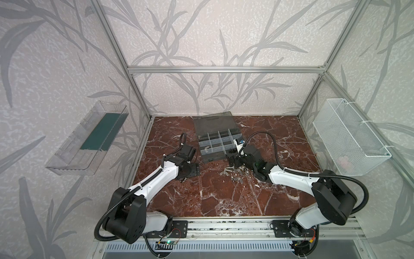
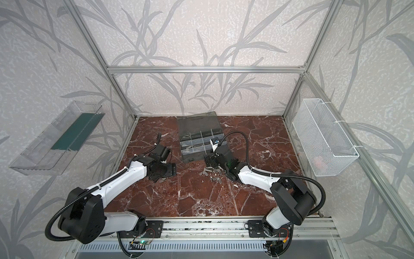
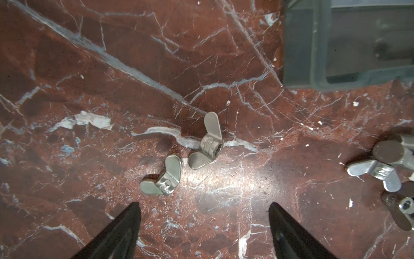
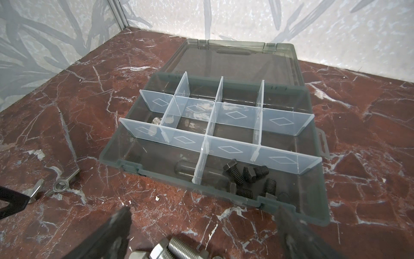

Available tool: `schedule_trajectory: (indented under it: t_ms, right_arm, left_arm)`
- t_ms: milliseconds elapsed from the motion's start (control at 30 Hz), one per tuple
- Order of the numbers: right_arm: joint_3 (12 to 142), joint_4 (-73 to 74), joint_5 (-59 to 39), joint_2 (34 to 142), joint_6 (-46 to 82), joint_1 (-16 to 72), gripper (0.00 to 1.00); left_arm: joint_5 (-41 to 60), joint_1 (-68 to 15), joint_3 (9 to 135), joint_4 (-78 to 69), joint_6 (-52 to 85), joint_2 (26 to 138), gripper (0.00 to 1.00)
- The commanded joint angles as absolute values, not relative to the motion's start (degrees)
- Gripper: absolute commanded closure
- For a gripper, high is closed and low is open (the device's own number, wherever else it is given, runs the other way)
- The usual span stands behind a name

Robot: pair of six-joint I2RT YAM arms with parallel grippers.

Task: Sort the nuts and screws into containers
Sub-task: 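Lower the left gripper to another silver wing nut and grasp it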

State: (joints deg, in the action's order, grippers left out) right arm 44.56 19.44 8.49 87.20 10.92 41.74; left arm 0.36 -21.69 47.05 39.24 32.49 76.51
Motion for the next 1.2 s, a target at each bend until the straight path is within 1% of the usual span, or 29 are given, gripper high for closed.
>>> schedule_trajectory:
  t_ms: [0,533,1167]
  right_arm:
    - [43.9,20.3,8.4,85.4,11.4,42.1,0.01]
    - [44.2,19.9,8.4,85.7,11.5,42.1,0.01]
    - [44.5,19.6,8.6,86.0,11.5,42.1,0.01]
  left_arm:
    - [1.1,-21.7,46.1,37.1,34.6,78.4,0.13]
    - [-4.4,-21.7,42.4,32.1,36.5,82.2,0.16]
    - [1.8,-22.5,41.7,27.4,38.3,85.3,0.20]
